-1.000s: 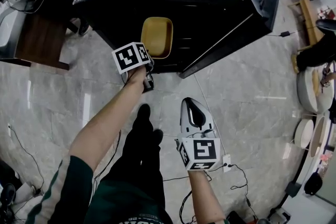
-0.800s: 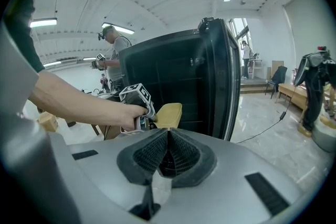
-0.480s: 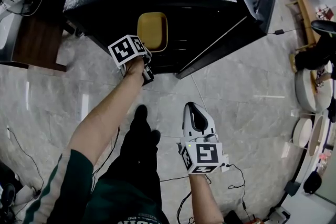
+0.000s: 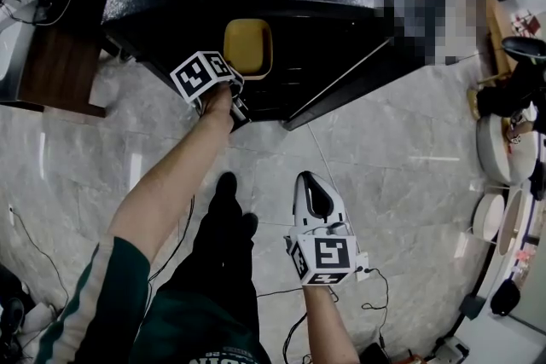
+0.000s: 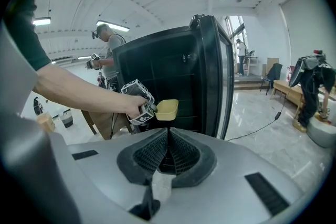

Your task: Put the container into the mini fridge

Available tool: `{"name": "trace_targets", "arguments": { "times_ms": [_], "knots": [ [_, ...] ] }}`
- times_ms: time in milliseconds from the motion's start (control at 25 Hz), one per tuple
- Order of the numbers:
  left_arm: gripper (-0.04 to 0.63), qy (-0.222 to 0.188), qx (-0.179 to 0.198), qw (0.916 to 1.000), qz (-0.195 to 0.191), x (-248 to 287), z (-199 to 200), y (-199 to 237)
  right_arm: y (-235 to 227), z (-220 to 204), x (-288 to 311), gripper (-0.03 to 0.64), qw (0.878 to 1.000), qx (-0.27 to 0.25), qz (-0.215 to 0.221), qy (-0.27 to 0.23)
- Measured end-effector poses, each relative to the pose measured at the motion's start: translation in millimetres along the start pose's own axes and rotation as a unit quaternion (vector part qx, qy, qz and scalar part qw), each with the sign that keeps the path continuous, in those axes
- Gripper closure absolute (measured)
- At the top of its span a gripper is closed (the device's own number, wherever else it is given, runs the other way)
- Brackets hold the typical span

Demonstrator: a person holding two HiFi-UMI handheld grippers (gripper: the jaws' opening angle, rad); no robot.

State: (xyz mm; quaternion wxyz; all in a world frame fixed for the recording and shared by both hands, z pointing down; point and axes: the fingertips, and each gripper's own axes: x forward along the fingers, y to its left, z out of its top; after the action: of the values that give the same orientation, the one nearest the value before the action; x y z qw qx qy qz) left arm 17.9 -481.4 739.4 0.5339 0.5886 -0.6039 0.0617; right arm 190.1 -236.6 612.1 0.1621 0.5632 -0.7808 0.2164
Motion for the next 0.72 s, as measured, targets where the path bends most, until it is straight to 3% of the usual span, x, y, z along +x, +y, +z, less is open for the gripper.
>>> {"name": "trace_targets", "arguments": {
  "times_ms": [160,480,720],
  "knots": [
    [0.554,-0.008,-0.015,0.9998,-0.012,6.9,5.7,-5.7,-0.9,-0.2,0.8,0.581,1.0,0.0,-0.002,0.002],
    [0.552,-0.006,-0.002,0.9998,-0.019,16.0,10.6,-13.7,-9.0,-1.6,-2.8,0.58,1.0,0.002,-0.01,0.005],
    [0.483,-0.01,0.013,0.999,-0.041,16.1,10.8,-19.0,-6.3,-1.6,-2.8,0.58,1.0,0.001,-0.007,0.005]
  ]
}}
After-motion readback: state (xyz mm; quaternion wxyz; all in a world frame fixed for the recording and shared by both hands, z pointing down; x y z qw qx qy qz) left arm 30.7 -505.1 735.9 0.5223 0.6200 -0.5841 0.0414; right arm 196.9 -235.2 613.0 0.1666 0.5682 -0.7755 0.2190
